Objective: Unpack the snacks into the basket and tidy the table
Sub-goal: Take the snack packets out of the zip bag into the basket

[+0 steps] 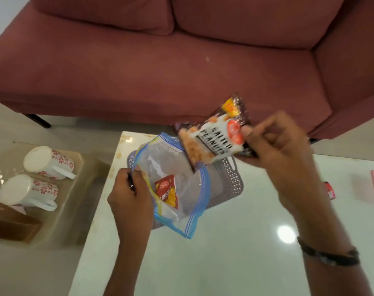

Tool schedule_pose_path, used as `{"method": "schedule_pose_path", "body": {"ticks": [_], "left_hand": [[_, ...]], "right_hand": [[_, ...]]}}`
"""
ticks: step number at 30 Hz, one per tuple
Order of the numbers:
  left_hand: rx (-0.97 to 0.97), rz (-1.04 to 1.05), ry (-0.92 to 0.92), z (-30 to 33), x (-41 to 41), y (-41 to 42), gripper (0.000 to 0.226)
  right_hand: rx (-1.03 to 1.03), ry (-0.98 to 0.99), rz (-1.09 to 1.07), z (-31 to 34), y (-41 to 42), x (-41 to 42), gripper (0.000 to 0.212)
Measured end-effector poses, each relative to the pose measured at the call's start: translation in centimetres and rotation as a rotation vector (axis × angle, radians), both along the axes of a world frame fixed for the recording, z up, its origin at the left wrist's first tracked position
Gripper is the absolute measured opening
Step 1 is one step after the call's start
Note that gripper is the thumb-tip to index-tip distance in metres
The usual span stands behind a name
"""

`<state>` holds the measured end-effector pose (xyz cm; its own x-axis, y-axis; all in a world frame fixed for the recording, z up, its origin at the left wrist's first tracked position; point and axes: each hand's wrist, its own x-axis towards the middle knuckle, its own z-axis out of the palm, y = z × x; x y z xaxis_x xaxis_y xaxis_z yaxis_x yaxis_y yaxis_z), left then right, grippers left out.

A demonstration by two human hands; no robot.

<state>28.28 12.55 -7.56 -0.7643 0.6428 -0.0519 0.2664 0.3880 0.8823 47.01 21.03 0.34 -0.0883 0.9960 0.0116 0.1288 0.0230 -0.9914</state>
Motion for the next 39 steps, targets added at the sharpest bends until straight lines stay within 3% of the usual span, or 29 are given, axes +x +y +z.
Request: {"method": "schedule_pose_path", "body": {"ticks": [4,7,11,18,25,27,29,32,34,36,39], "left_hand": [[0.003,-0.049,-0.012,-0.3,0.2,0.2,0.024],[0.011,-0.076,-0.04,-0.5,0.4,0.2,0.024],[0.015,-0.089,-0.039,-1.0,0.6,0.1,0.024],[-0.003,-0.071,-0.014,-1.7,0.1,-0.5,0.029],[-0.021,-0.084,0.013,-1.3,0.6,-0.5,0.033],[-0.028,-0.085,0.031,-1.1,0.8,-0.4,0.034],[-0.024,-0.074,0.016,-1.0,0.9,-0.4,0.032],[0.003,-0.069,-0.037,-1.0,1.1,-0.4,0.028],[0.017,-0.071,-0.062,-0.8,1.3,-0.5,0.026],[0.023,-0.075,-0.068,-0.5,1.6,-0.6,0.024],[0.019,-0.095,-0.045,-0.2,2.2,-1.0,0.021]], "right_hand": [[0.032,-0.015,-0.135,-0.4,1.8,3.6,0.024],[-0.042,-0.242,-0.227,-5.4,3.0,4.4,0.027],[-0.228,-0.472,-0.211,-14.2,3.6,3.5,0.016],[-0.33,-0.512,-0.254,-21.1,4.1,2.2,0.019],[-0.322,-0.773,-0.278,-20.9,4.0,2.9,0.013],[-0.301,-0.795,-0.273,-19.8,3.5,3.1,0.02],[-0.252,-0.739,-0.269,-17.6,2.9,2.9,0.023],[-0.09,-0.518,-0.277,-12.2,1.6,1.4,0.006],[0.057,-0.348,-0.191,-8.3,0.1,-0.5,0.007],[0.106,-0.324,0.037,-6.5,-1.2,-3.0,0.008],[0.051,-0.756,0.483,-8.3,-1.3,-8.0,0.015]]}}
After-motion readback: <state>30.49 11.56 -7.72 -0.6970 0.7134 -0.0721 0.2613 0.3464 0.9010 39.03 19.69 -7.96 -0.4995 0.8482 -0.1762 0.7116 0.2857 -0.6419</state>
